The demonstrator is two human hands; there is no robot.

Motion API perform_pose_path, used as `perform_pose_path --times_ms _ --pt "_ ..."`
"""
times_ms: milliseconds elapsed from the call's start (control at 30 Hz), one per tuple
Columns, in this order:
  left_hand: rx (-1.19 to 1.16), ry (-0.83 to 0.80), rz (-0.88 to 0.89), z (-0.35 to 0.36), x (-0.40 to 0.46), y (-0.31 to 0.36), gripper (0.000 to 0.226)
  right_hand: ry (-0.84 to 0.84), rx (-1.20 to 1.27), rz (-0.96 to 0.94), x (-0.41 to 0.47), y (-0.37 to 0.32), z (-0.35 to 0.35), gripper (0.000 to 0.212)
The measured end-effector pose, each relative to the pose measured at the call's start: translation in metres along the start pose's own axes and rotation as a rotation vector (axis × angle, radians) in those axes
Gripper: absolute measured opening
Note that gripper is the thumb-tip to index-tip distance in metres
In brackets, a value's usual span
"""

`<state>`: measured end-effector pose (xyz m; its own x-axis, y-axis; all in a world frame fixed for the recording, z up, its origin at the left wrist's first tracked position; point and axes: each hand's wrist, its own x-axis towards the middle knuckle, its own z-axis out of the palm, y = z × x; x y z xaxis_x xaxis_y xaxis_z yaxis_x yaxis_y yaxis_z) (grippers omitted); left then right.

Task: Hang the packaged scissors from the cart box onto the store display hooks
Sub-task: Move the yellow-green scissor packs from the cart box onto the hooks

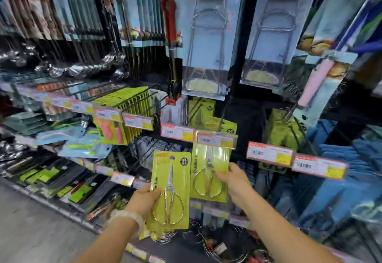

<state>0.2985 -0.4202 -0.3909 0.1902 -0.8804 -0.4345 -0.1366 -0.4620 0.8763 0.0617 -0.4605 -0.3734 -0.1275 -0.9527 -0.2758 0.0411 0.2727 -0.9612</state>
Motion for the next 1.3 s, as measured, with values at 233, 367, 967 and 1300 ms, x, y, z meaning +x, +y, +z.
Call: perform_pose_path --times_ms 233,367,967,1300 --pt "0.075 -0.114 0.017 -0.011 0.042 -0.001 0.027 0.080 0.059 0.057 0.011 0.005 0.018 0.018" --pt "0.080 -0.181 0.012 -0.017 0.091 -0.024 0.055 0.108 0.135 0.040 0.011 0.007 0.019 0.026" --pt "0.074 -0.271 0.040 -0.018 0.074 0.007 0.014 0.071 0.280 0.030 0.008 0.007 0.015 0.024" --pt "0.079 -0.290 0.041 -0.022 0.073 0.010 0.013 0.045 0.319 0.042 0.005 0.016 0.011 0.024"
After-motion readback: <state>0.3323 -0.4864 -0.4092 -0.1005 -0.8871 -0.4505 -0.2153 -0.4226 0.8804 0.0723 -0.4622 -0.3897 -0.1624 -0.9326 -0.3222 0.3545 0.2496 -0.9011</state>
